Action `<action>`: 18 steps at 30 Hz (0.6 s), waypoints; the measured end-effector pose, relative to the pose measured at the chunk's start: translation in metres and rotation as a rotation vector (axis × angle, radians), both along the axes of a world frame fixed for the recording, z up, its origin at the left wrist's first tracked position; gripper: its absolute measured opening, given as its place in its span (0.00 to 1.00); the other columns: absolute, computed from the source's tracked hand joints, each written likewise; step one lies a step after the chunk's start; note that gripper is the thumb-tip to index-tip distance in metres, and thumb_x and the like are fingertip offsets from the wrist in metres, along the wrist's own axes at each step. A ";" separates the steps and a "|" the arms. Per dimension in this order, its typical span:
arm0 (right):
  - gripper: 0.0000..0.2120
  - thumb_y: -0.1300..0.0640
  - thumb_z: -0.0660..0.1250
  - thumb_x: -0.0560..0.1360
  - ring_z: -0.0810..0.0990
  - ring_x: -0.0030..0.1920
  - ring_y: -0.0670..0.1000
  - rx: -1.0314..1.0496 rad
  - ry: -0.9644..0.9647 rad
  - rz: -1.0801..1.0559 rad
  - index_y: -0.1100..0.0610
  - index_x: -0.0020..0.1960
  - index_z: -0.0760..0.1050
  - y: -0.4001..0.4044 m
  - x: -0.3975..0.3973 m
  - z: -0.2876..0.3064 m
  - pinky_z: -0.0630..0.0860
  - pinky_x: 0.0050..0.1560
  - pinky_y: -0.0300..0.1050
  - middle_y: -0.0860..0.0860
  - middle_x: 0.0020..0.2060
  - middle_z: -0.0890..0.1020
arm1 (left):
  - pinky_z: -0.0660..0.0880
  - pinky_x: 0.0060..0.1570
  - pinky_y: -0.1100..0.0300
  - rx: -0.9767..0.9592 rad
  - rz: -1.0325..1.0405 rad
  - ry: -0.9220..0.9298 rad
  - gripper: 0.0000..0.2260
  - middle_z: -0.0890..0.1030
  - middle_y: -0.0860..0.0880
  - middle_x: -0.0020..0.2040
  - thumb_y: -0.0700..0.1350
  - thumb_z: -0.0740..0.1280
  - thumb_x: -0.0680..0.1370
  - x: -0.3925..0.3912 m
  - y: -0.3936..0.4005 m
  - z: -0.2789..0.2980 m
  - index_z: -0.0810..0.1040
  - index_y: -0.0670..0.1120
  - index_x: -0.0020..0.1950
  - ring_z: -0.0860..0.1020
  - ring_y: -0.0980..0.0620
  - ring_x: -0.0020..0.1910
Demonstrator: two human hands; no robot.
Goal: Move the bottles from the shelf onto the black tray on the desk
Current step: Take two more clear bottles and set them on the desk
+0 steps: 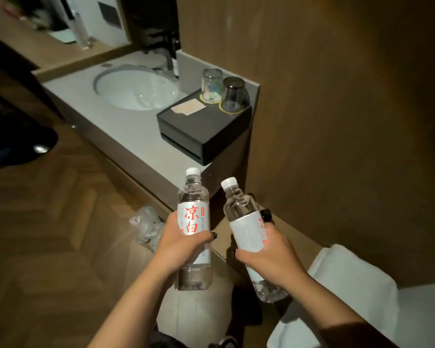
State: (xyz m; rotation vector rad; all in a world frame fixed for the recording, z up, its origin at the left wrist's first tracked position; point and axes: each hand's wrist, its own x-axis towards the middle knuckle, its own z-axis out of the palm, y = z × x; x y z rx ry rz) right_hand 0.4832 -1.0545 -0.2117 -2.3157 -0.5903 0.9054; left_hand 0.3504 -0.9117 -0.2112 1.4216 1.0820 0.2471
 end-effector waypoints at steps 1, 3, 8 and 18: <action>0.32 0.40 0.73 0.56 0.76 0.49 0.49 0.012 0.000 0.014 0.46 0.56 0.67 0.011 -0.005 0.000 0.79 0.49 0.53 0.46 0.47 0.75 | 0.78 0.37 0.57 0.003 0.025 -0.001 0.34 0.79 0.44 0.49 0.50 0.77 0.58 -0.008 0.008 0.000 0.70 0.48 0.60 0.80 0.47 0.46; 0.31 0.41 0.73 0.55 0.77 0.48 0.48 0.031 -0.005 0.041 0.47 0.55 0.69 0.034 -0.017 -0.003 0.79 0.47 0.50 0.46 0.47 0.77 | 0.76 0.35 0.59 0.011 0.067 -0.011 0.30 0.79 0.44 0.48 0.47 0.77 0.59 -0.026 0.023 0.002 0.71 0.48 0.58 0.80 0.49 0.44; 0.29 0.40 0.70 0.52 0.80 0.43 0.46 0.062 -0.007 0.085 0.48 0.50 0.73 0.097 -0.050 -0.013 0.80 0.41 0.47 0.46 0.43 0.80 | 0.74 0.30 0.64 0.017 0.125 -0.037 0.19 0.79 0.46 0.43 0.36 0.75 0.67 -0.070 0.067 0.004 0.71 0.49 0.51 0.78 0.52 0.39; 0.25 0.45 0.74 0.54 0.83 0.42 0.49 0.109 0.110 0.090 0.51 0.48 0.75 0.238 -0.138 -0.031 0.82 0.39 0.47 0.49 0.41 0.82 | 0.72 0.30 0.66 -0.024 0.167 0.003 0.22 0.78 0.46 0.46 0.38 0.75 0.67 -0.169 0.199 -0.014 0.70 0.47 0.56 0.78 0.52 0.39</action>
